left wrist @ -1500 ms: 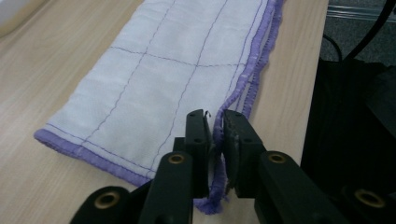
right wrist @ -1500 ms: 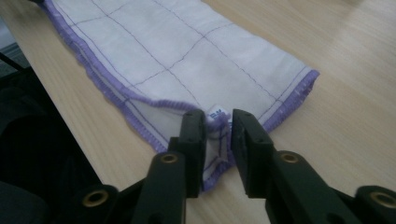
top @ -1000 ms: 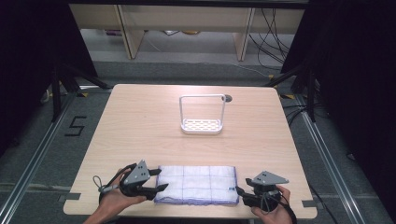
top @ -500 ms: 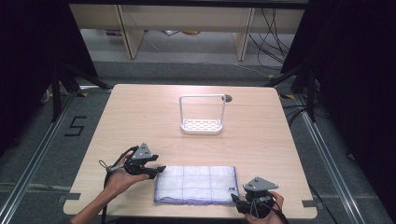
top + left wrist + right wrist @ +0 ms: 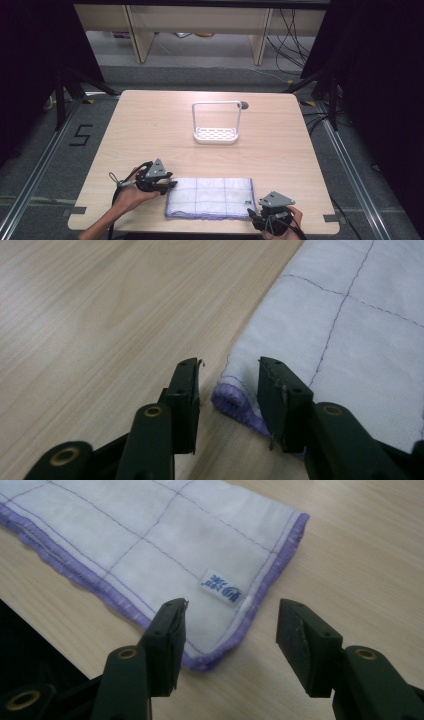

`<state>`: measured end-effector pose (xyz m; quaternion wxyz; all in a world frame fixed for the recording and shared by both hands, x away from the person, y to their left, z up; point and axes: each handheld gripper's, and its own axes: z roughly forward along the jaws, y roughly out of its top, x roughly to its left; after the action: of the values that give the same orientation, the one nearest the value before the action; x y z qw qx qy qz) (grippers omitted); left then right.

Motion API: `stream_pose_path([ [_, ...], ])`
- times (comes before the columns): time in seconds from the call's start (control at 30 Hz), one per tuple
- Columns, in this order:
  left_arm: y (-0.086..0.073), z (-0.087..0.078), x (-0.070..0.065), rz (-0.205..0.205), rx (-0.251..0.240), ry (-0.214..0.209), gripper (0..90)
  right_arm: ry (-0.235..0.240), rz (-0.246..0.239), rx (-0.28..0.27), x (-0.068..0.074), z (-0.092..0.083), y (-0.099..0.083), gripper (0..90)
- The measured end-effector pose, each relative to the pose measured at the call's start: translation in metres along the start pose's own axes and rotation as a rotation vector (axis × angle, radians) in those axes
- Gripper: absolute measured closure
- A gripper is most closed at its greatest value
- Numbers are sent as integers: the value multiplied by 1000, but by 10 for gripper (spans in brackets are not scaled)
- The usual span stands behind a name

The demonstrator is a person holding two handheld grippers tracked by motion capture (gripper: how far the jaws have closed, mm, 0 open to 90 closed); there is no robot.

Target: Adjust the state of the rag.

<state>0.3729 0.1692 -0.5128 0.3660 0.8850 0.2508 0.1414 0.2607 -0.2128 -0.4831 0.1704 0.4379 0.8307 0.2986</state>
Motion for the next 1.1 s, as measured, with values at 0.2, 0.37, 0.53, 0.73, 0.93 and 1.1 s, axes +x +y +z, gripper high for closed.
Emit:
stream_pose_path([
  [0.2,-1,0,1,-26,-3,-15,629,1,-6,63,4,10,-5,465],
  [0.37,-2,1,5,-53,-11,-55,686,6,-17,70,3,14,-7,495],
  [0.53,-4,3,5,-108,-42,-109,793,33,-7,65,3,14,-7,605],
  [0.73,-1,0,-4,8,-5,-45,847,65,-90,56,4,14,-7,832],
  [0.93,0,-4,-8,24,-3,-37,853,72,-110,28,0,8,-3,852],
  [1.1,3,-21,-18,61,-19,-21,856,47,-147,-3,-8,4,13,858],
])
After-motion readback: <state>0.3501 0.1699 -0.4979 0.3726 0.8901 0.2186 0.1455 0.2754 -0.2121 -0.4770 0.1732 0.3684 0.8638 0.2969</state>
